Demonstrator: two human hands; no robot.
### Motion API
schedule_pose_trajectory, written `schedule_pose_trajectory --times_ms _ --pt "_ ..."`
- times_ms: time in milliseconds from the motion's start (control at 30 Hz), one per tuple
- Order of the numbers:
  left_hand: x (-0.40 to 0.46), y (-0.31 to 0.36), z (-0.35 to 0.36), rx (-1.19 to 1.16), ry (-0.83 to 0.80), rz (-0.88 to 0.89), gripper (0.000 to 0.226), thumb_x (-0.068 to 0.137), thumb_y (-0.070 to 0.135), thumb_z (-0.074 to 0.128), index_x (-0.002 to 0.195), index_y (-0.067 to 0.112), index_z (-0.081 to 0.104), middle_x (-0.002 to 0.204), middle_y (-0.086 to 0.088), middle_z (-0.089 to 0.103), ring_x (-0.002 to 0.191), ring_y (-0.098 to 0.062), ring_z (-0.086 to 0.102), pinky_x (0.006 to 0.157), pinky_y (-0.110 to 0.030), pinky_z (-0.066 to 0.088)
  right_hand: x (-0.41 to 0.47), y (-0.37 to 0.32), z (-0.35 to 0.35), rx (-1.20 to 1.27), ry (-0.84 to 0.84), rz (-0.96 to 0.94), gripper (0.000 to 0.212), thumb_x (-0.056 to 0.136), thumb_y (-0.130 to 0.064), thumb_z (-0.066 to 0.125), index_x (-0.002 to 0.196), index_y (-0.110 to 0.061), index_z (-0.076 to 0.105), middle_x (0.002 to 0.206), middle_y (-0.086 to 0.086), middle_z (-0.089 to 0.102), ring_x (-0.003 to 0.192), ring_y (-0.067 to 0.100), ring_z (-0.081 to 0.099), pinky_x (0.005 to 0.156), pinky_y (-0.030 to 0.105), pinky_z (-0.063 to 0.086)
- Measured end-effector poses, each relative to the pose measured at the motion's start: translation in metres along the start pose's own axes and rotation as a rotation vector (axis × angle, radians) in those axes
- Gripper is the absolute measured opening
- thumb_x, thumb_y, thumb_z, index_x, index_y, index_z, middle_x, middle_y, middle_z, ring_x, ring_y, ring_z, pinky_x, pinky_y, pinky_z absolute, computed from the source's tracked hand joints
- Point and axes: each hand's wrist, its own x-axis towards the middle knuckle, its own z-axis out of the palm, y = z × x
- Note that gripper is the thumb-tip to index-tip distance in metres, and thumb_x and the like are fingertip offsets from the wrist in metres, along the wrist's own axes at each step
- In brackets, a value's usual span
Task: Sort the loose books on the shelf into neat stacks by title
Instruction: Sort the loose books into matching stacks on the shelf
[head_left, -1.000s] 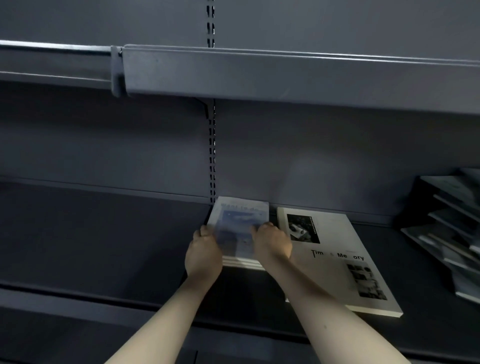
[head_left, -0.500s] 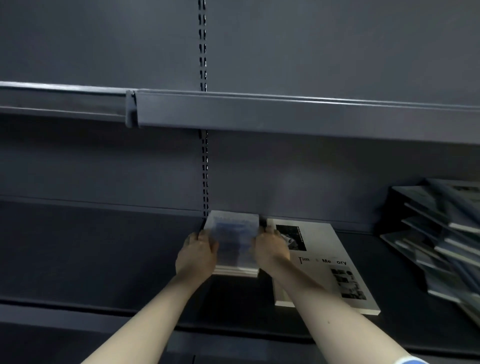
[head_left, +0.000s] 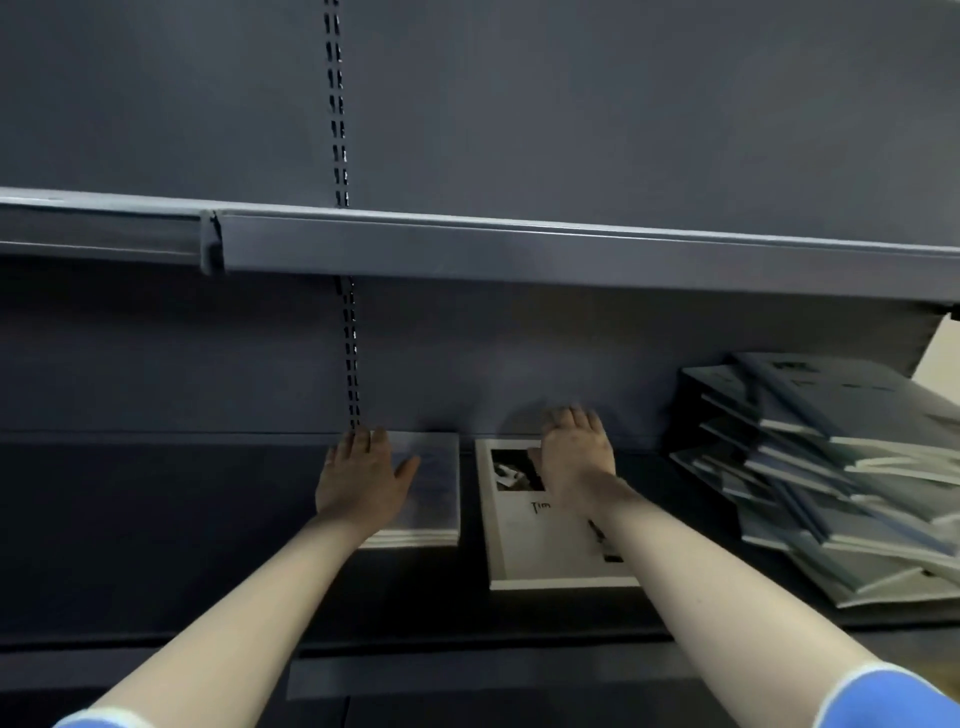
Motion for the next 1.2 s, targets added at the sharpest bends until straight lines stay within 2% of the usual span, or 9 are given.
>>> schedule_pose_trajectory --times_ms 167,367,567,733,900,967,1033,1133,1200 --pt "-0.008 0.028 -0.013 -0.017 -0.053 -0.026 0.071 0.098 0.053 0.023 0.152 0.009 0.006 0.16 -0.01 0.004 0.148 -0.025 0.003 0.12 -0.036 0.007 -0.009 0.047 -0.026 -0.074 0.044 0.049 0.053 0.103 -0.029 0.028 0.15 -0.005 0.023 0.158 0.014 0.017 0.147 0.03 0.008 0.12 0.042 0.007" --pt "-0.014 0.086 -0.032 -0.031 -0.023 -0.014 0.071 0.099 0.052 0.022 0.152 0.008 0.004 0.16 -0.011 0.002 0.147 -0.025 0.003 0.12 -0.035 0.006 -0.013 0.119 -0.05 -0.071 0.056 0.112 0.062 0.103 -0.043 0.025 0.151 -0.005 0.022 0.157 0.016 0.017 0.147 0.031 0.009 0.119 0.041 0.008" --pt "-0.015 0.182 -0.032 -0.048 -0.007 0.004 0.07 0.099 0.05 0.022 0.151 0.005 0.007 0.159 -0.013 0.004 0.147 -0.027 0.003 0.12 -0.036 0.006 -0.015 0.206 -0.061 -0.083 0.066 0.146 0.063 0.101 -0.049 0.024 0.149 -0.008 0.028 0.156 0.016 0.021 0.146 0.031 0.014 0.118 0.04 0.011" --pt "-0.018 0.275 -0.014 -0.1 -0.002 0.035 0.069 0.099 0.051 0.022 0.151 0.008 0.011 0.159 -0.011 0.006 0.147 -0.026 0.005 0.119 -0.037 0.008 -0.023 0.289 -0.053 -0.07 0.084 0.15 0.056 0.101 -0.043 0.023 0.146 -0.012 0.038 0.152 0.016 0.029 0.142 0.032 0.022 0.117 0.041 0.018" --pt "-0.017 0.362 0.001 -0.157 -0.047 0.019 0.071 0.097 0.054 0.024 0.151 0.009 0.011 0.16 -0.011 0.003 0.147 -0.027 0.003 0.119 -0.043 0.015 -0.033 0.37 -0.035 0.008 0.079 0.203 0.071 0.097 -0.058 0.019 0.143 -0.008 0.039 0.147 0.016 0.037 0.136 0.032 0.03 0.111 0.04 0.024" --pt "-0.018 0.392 0.004 -0.165 -0.047 0.009 0.072 0.096 0.056 0.024 0.15 0.009 0.016 0.159 -0.011 0.008 0.147 -0.027 0.007 0.118 -0.042 0.018 -0.034 0.398 -0.028 0.055 0.056 0.243 0.071 0.098 -0.057 0.02 0.143 -0.006 0.037 0.147 0.016 0.037 0.136 0.031 0.032 0.11 0.039 0.026" --pt "-0.02 0.419 0.007 -0.158 -0.057 -0.017 0.074 0.094 0.06 0.023 0.148 0.009 0.026 0.156 -0.013 0.02 0.143 -0.029 0.021 0.114 -0.043 0.027 -0.036 0.417 -0.02 0.11 0.025 0.289 0.068 0.1 -0.054 0.021 0.144 -0.005 0.036 0.147 0.015 0.037 0.135 0.032 0.033 0.109 0.039 0.029" --pt "-0.023 0.448 0.01 -0.096 -0.11 -0.058 0.079 0.091 0.066 0.019 0.141 0.007 0.038 0.144 -0.016 0.039 0.129 -0.033 0.04 0.103 -0.043 0.039 -0.038 0.429 -0.01 0.187 0.017 0.325 0.065 0.1 -0.052 0.023 0.142 -0.006 0.041 0.144 0.015 0.04 0.131 0.032 0.039 0.104 0.039 0.035" --pt "-0.026 0.459 0.012 -0.055 -0.114 -0.068 0.082 0.09 0.068 0.017 0.138 0.006 0.043 0.138 -0.016 0.046 0.123 -0.032 0.046 0.1 -0.042 0.042 -0.039 0.43 -0.005 0.245 0.019 0.332 0.066 0.1 -0.053 0.024 0.141 -0.006 0.043 0.144 0.016 0.04 0.131 0.032 0.039 0.104 0.037 0.035"
